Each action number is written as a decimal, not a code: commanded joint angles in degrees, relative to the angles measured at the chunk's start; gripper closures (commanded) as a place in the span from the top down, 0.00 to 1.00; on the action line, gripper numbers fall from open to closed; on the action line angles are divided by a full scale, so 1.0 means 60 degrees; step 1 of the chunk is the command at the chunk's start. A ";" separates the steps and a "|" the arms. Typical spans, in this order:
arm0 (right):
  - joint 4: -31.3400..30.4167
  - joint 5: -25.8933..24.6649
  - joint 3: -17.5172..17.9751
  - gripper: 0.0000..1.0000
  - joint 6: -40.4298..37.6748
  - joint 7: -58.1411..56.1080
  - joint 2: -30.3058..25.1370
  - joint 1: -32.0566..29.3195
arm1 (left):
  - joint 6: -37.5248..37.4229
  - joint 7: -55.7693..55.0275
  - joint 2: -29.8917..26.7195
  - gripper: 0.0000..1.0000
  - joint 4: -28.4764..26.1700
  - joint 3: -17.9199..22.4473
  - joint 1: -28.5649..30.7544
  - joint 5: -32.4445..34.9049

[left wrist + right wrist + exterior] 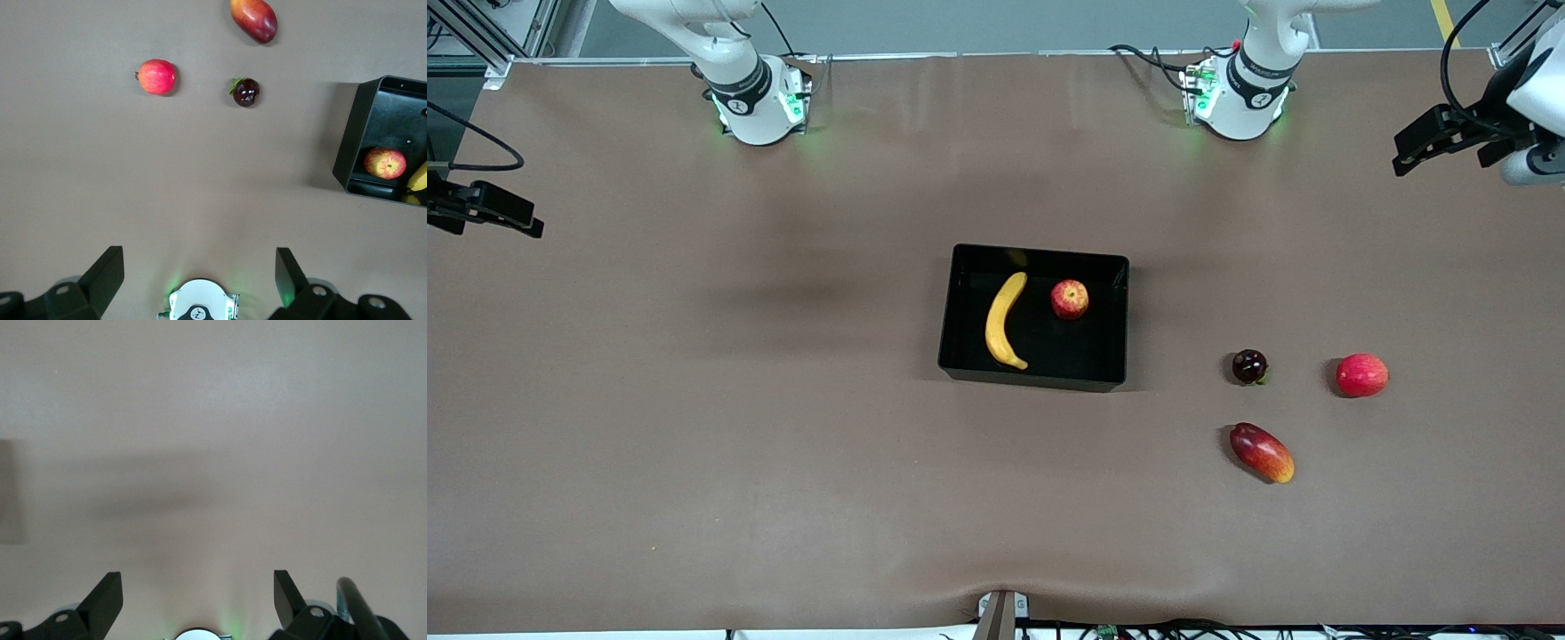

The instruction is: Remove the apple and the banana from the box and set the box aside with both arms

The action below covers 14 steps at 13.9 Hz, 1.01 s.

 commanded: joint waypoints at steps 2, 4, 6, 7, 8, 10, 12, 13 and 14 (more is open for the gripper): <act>0.0190 -0.0034 0.0143 1.00 -0.0128 0.0049 0.0098 -0.0205 | -0.0087 -0.0166 0.0844 1.00 0.0259 -0.0520 -0.0167 0.0181; 0.0190 -0.0034 0.0143 1.00 -0.0128 0.0049 0.0098 -0.0205 | 0.0409 -0.0705 0.1196 1.00 0.0172 -0.1061 -0.0167 0.0152; 0.0190 -0.0049 0.0143 1.00 -0.0128 0.0034 0.0098 -0.0220 | 0.0689 -0.2077 0.1590 1.00 0.0099 -0.1647 -0.0181 0.0093; 0.0190 -0.0049 0.0143 1.00 -0.0128 0.0020 0.0098 -0.0220 | 0.0835 -0.2955 0.1810 1.00 -0.0018 -0.2071 -0.0167 0.0093; 0.0190 -0.0049 0.0143 1.00 -0.0114 0.0019 0.0098 -0.0205 | 0.1141 -0.3805 0.1943 1.00 -0.0236 -0.2467 -0.0167 0.0122; 0.0205 -0.0049 0.0143 1.00 -0.0113 0.0019 0.0098 -0.0205 | 0.1873 -0.5374 0.2192 1.00 -0.0691 -0.3229 -0.0181 0.0122; 0.0205 -0.0034 0.0143 1.00 -0.0128 0.0019 0.0098 -0.0220 | 0.2562 -0.6577 0.2528 1.00 -0.1014 -0.3918 -0.0225 0.0137; 0.0205 -0.0049 0.0143 1.00 -0.0114 0.0005 0.0098 -0.0220 | 0.2899 -0.7148 0.2690 1.00 -0.1204 -0.4095 -0.0428 0.0166; 0.0205 -0.0049 0.0143 1.00 -0.0113 0.0005 0.0098 -0.0220 | 0.3366 -0.7676 0.2822 1.00 -0.1495 -0.4111 -0.0779 0.0180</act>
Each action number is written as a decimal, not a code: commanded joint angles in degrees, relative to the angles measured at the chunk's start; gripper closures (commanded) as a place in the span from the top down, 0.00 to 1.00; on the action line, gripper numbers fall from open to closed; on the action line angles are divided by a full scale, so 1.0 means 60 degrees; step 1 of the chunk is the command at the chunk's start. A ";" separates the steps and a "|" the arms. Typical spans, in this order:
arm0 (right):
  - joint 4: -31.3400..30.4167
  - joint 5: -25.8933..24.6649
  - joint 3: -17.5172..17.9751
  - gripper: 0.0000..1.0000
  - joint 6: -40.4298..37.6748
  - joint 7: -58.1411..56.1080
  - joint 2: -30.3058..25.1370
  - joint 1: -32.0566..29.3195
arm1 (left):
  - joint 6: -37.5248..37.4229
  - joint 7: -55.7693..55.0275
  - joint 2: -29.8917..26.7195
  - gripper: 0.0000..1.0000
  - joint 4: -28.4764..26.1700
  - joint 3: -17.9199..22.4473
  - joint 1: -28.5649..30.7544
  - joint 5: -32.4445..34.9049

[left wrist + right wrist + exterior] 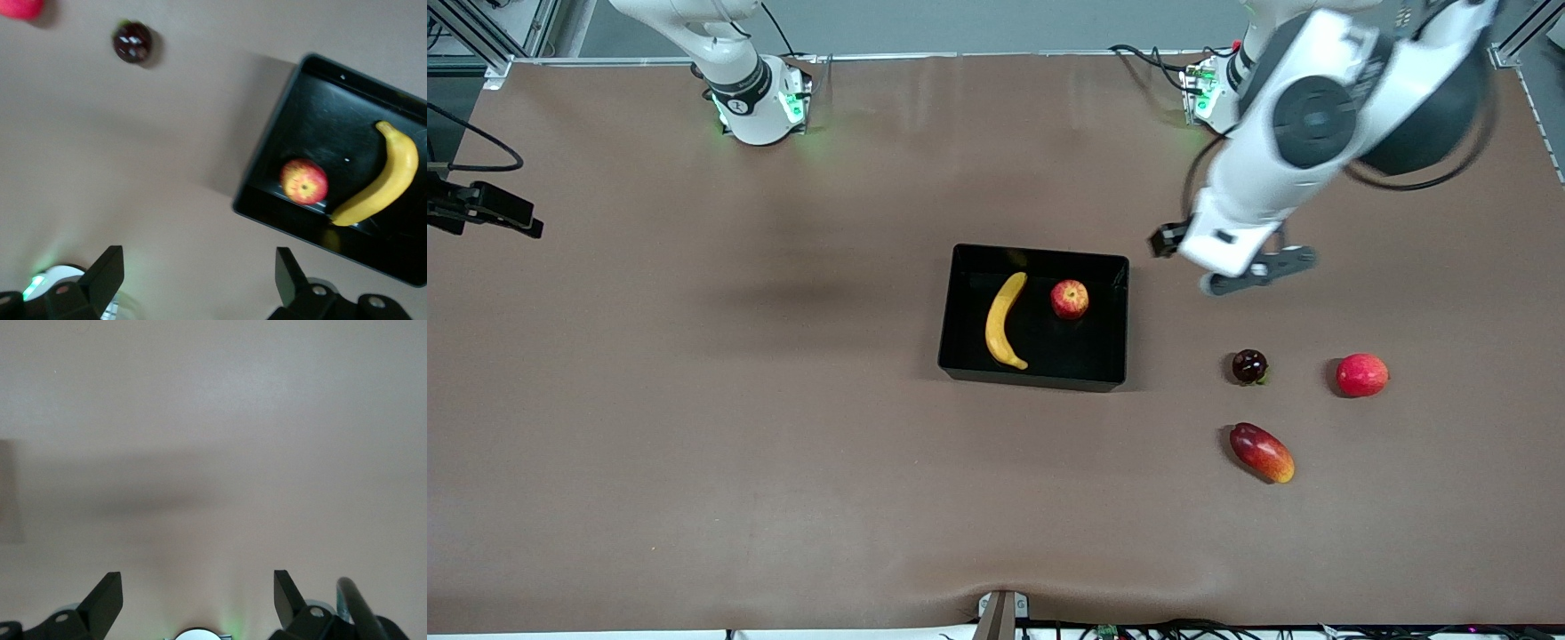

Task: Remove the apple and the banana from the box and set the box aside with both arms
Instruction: 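Reach the left gripper into the black tray and grasp the red apple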

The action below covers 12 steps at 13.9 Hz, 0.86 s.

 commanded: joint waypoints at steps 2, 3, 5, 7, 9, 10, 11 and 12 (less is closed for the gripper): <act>0.0203 -0.0049 0.0147 1.00 -0.0110 0.0005 0.0086 -0.0203 | 0.1732 -0.1446 0.0240 1.00 -0.1146 -0.0139 -0.0740 0.0180; 0.0203 -0.0049 0.0147 1.00 -0.0110 0.0005 0.0086 -0.0203 | 0.2303 -0.1651 0.0284 1.00 -0.1527 -0.0125 -0.0973 0.0180; 0.0203 -0.0049 0.0147 1.00 -0.0110 0.0005 0.0086 -0.0203 | 0.3097 -0.2236 0.0663 1.00 -0.1910 -0.0124 -0.1224 0.0413; 0.0203 -0.0049 0.0147 1.00 -0.0110 0.0005 0.0086 -0.0217 | 0.3159 -0.2633 0.1249 1.00 -0.1897 -0.0125 -0.1574 0.1114; 0.0203 -0.0049 0.0147 1.00 -0.0110 0.0005 0.0086 -0.0203 | 0.3580 -0.3145 0.1762 1.00 -0.1868 -0.0125 -0.1590 0.1352; 0.0203 -0.0049 0.0147 1.00 -0.0110 0.0005 0.0086 -0.0203 | 0.3917 -0.3264 0.1996 1.00 -0.1838 -0.0125 -0.1590 0.1367; 0.0203 -0.0049 0.0147 1.00 -0.0110 0.0005 0.0086 -0.0203 | 0.4181 -0.3352 0.2143 1.00 -0.1795 -0.0125 -0.1634 0.1396; 0.0203 -0.0034 0.0147 1.00 -0.0110 0.0005 0.0086 -0.0203 | 0.4503 -0.3382 0.2333 1.00 -0.1794 -0.0125 -0.1634 0.1440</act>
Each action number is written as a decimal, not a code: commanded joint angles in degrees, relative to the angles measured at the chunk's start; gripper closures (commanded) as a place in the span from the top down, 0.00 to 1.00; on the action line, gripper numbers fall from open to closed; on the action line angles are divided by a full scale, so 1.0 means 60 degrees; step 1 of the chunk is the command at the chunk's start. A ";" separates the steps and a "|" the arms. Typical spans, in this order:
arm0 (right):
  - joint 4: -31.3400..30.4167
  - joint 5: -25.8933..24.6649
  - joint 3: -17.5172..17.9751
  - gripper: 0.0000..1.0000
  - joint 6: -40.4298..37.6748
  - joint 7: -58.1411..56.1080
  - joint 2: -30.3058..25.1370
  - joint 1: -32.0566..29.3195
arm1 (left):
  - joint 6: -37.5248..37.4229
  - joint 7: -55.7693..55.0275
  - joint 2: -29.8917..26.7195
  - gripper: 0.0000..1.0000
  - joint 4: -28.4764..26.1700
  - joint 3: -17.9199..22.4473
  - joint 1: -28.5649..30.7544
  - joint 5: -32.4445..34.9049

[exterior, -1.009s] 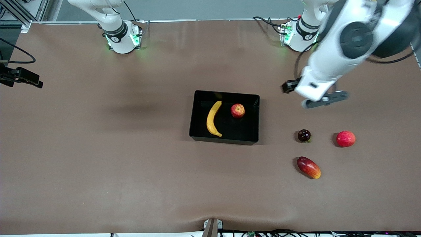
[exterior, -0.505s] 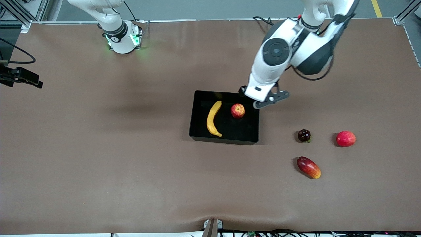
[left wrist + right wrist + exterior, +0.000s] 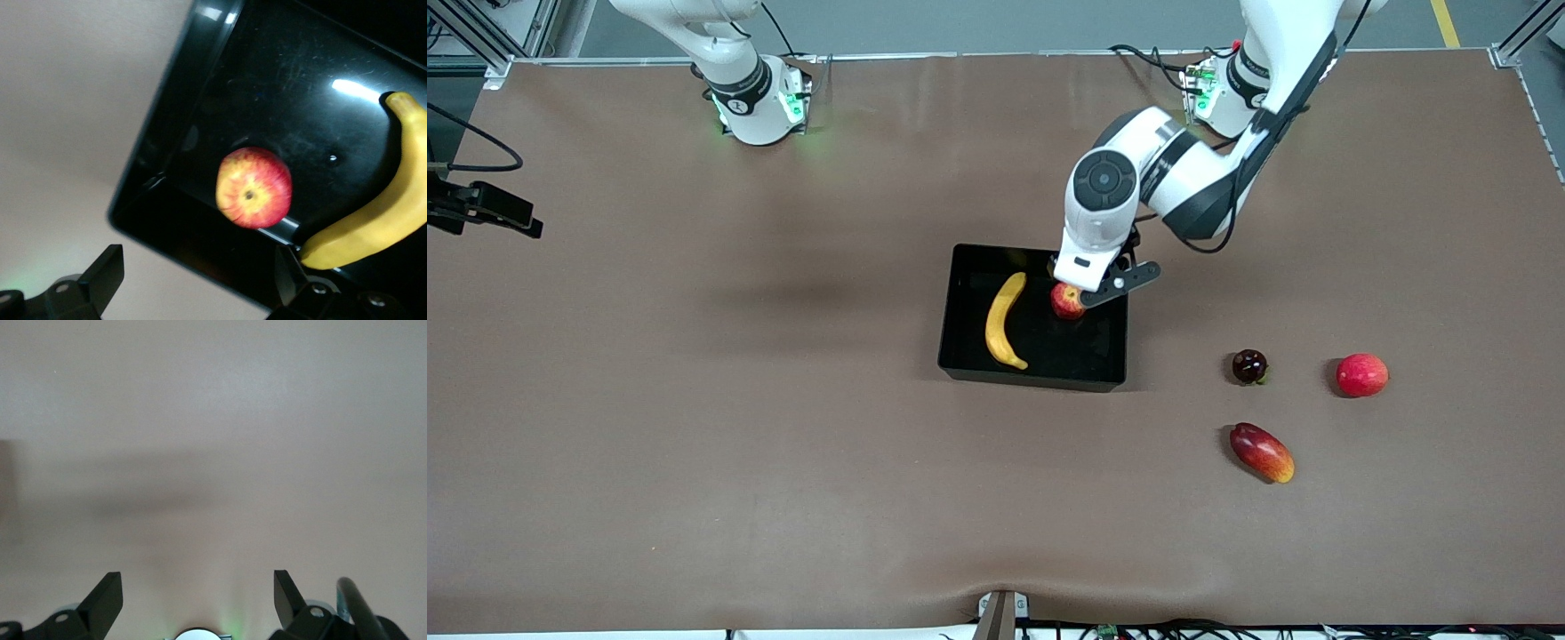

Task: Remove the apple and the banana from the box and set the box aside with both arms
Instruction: 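Reach the left gripper into the black tray and grasp the red apple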

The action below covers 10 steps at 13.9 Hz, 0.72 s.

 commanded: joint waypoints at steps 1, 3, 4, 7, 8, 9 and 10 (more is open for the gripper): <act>0.0202 -0.0049 0.0147 1.00 -0.0110 0.0005 0.0086 -0.0212 | 0.0652 -0.0394 0.0413 1.00 0.0157 -0.0011 -0.0052 0.0459; 0.0202 -0.0049 0.0147 1.00 -0.0110 0.0005 0.0086 -0.0212 | 0.0815 -0.0394 0.0763 1.00 0.0302 -0.0011 -0.0052 0.0825; 0.0202 -0.0049 0.0147 1.00 -0.0110 0.0005 0.0086 -0.0212 | 0.0816 -0.0408 0.0983 1.00 0.0405 -0.0011 -0.0066 0.1045; 0.0202 -0.0049 0.0147 1.00 -0.0110 0.0005 0.0086 -0.0198 | 0.0903 -0.0452 0.1350 1.00 0.0479 -0.0011 -0.0125 0.1471; 0.0202 -0.0049 0.0147 1.00 -0.0110 0.0005 0.0086 -0.0198 | 0.1077 -0.0467 0.1424 1.00 0.0480 -0.0011 -0.0140 0.1501; 0.0202 -0.0049 0.0147 1.00 -0.0110 0.0005 0.0086 -0.0198 | 0.1166 -0.0467 0.1497 1.00 0.0480 -0.0011 -0.0125 0.1516; 0.0202 -0.0049 0.0147 1.00 -0.0110 0.0005 0.0086 -0.0198 | 0.1182 -0.0467 0.1570 1.00 0.0494 -0.0011 -0.0140 0.1574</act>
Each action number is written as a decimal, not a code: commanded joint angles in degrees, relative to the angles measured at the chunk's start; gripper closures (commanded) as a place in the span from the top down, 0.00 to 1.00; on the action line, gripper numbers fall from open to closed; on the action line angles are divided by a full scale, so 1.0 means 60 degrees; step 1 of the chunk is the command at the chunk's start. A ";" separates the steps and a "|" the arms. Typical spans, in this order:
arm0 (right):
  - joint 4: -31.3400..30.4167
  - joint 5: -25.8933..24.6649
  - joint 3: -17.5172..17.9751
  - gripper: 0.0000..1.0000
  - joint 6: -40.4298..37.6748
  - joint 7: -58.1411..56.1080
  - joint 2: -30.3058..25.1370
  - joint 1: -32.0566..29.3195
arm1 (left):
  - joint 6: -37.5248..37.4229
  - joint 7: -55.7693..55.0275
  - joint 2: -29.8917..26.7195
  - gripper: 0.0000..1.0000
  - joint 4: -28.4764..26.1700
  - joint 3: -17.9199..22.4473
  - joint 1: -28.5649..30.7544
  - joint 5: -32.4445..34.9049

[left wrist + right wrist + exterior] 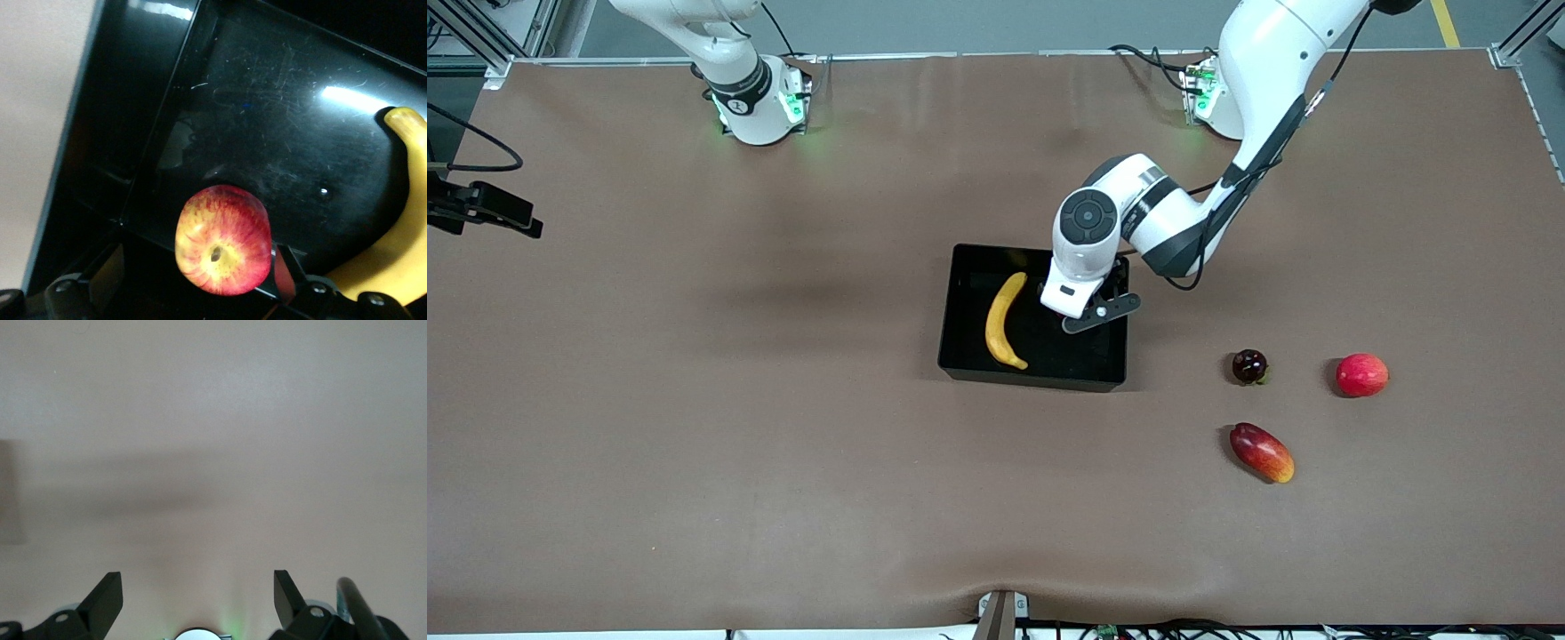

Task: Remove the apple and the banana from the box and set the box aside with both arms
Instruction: 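Reach the left gripper into the black tray and grasp the red apple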

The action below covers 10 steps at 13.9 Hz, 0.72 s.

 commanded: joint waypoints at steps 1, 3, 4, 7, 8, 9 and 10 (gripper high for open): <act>0.0217 -0.0049 0.0147 1.00 -0.0095 0.0005 0.0086 -0.0196 | 0.0304 -0.0360 0.0281 1.00 0.0189 -0.0012 -0.0067 0.0430; 0.0203 -0.0049 0.0147 1.00 -0.0110 0.0005 0.0086 -0.0196 | 0.0467 -0.0404 0.0398 1.00 0.0189 -0.0012 -0.0082 0.0460; 0.0203 -0.0049 0.0147 1.00 -0.0110 0.0005 0.0086 -0.0211 | 0.0467 -0.0404 0.0457 1.00 0.0189 0.0002 -0.0082 0.0504; 0.0203 -0.0049 0.0147 1.00 -0.0095 0.0005 0.0086 -0.0211 | 0.0482 -0.0433 0.0633 1.00 0.0174 0.0003 -0.0125 0.0519; 0.0203 -0.0034 0.0147 1.00 -0.0095 0.0005 0.0086 -0.0211 | 0.0482 -0.0492 0.0648 1.00 0.0174 0.0017 -0.0184 0.0577; 0.0203 -0.0034 0.0147 1.00 -0.0095 0.0005 0.0086 -0.0211 | 0.0482 -0.0521 0.0662 1.00 0.0174 0.0017 -0.0170 0.0577; 0.0203 -0.0034 0.0147 1.00 -0.0095 0.0005 0.0086 -0.0196 | 0.0482 -0.0521 0.0677 0.80 0.0174 0.0017 -0.0169 0.0577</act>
